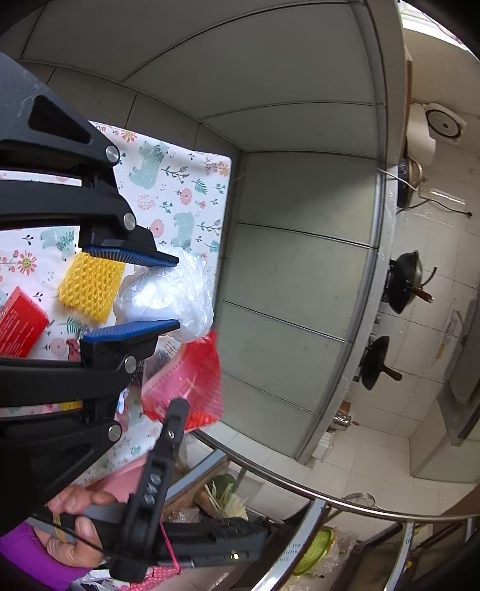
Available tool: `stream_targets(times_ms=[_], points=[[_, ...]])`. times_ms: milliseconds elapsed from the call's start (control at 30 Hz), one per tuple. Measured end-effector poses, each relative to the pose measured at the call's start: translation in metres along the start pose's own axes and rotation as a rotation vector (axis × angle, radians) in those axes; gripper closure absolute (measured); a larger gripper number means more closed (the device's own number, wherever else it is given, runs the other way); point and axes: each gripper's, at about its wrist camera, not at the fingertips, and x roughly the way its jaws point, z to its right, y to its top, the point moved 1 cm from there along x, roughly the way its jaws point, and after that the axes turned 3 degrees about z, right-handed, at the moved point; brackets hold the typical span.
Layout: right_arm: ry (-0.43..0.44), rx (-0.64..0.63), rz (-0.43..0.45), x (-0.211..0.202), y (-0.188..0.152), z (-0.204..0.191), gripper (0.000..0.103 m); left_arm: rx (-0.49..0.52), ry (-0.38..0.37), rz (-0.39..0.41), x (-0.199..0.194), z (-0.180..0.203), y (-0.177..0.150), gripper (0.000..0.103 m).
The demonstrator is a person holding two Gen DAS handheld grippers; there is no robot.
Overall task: Collect trash
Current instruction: 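Carry the white bag and red packet over the pink bucket with both grippers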
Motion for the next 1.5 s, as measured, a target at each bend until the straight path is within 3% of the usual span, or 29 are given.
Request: stream_targets(times_ms=[200,600,900,1167,1500], points=[[0.026,0.045,0.084,-0.048,-0.001,0.009,0.082,0.013,-0.032,0.020,-0.019,0.016,0.002,0.076],[-0.071,0.176,0.188,-0.125,-0.031,0.075,0.082,0.110,-0.137,0.020,-0.029,0.091,-0.003,0.076],[-0.116,0.235,0.232,-0.161,-0.050,0.107,0.082,0.179,-0.202,0.005,-0.024,0.143,-0.010,0.076],[-0.142,0.240,0.264,-0.178,-0.055,0.113,0.082,0.194,-0.216,-0.003,-0.025,0.160,-0.015,0.076],[-0.284,0.215,0.331,-0.207,-0.062,0.126,0.082,0.215,-0.259,-0.030,-0.014,0.181,-0.016,0.076]])
